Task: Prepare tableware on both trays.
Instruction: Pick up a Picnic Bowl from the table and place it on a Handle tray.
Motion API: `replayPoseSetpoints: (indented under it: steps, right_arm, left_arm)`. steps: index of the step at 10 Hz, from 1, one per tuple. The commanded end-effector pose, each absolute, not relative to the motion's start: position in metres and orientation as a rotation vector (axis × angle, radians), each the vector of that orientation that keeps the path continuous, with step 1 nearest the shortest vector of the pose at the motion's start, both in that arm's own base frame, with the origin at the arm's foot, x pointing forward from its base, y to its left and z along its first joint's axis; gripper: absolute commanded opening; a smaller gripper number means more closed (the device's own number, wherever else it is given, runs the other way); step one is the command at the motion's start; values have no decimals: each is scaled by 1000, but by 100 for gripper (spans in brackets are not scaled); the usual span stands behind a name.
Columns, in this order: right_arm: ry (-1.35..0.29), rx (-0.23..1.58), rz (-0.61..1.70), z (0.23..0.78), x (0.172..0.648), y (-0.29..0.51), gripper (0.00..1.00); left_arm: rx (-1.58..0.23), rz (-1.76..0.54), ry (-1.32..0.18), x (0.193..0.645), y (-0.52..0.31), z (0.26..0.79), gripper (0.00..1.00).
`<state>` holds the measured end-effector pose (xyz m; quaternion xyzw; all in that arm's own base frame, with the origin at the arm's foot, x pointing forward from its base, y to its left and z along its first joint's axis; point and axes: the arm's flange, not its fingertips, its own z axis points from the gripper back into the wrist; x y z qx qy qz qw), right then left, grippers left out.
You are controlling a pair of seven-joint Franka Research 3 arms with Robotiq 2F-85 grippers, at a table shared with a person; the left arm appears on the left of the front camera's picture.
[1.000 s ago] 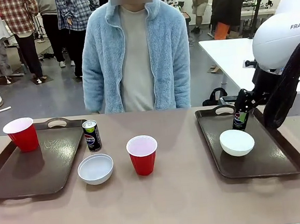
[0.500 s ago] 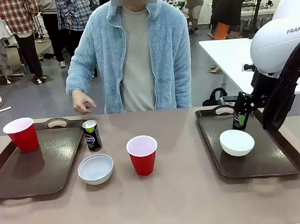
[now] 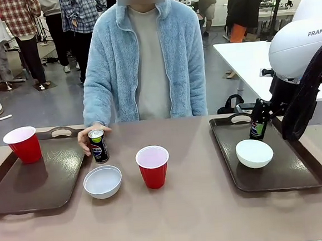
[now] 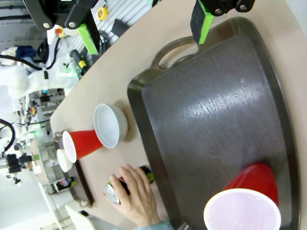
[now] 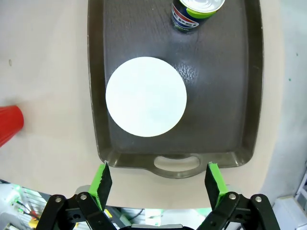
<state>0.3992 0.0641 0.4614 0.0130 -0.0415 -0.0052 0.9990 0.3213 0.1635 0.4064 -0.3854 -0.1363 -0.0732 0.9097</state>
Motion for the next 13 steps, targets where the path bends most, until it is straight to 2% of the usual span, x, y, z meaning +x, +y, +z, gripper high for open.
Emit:
replayPoseSetpoints:
  steps: [1, 3, 4, 7, 9, 11, 13]
  right_arm:
    - [-83, 26, -10, 461, 399, 64, 98]
    - [-20, 405, -36, 504, 405, 1, 100]
    - [-12, 498, -77, 514, 412, -30, 100]
    - [105, 707, -162, 513, 437, -136, 100]
    - [173, 825, -226, 491, 451, -207, 100]
    - [197, 919, -276, 461, 459, -257, 100]
    - [222, 997, -303, 436, 458, -288, 100]
  left_arm:
    - [-811, -146, -291, 321, 165, 407, 100]
    - [-811, -146, -291, 321, 165, 407, 100]
    - [-811, -146, -291, 321, 165, 407, 100]
    - [-811, -146, -291, 321, 165, 407, 100]
    - [-795, -151, -281, 321, 164, 406, 100]
    - [-658, -152, -304, 332, 134, 456, 100]
    - [-482, -202, -260, 356, 84, 484, 100]
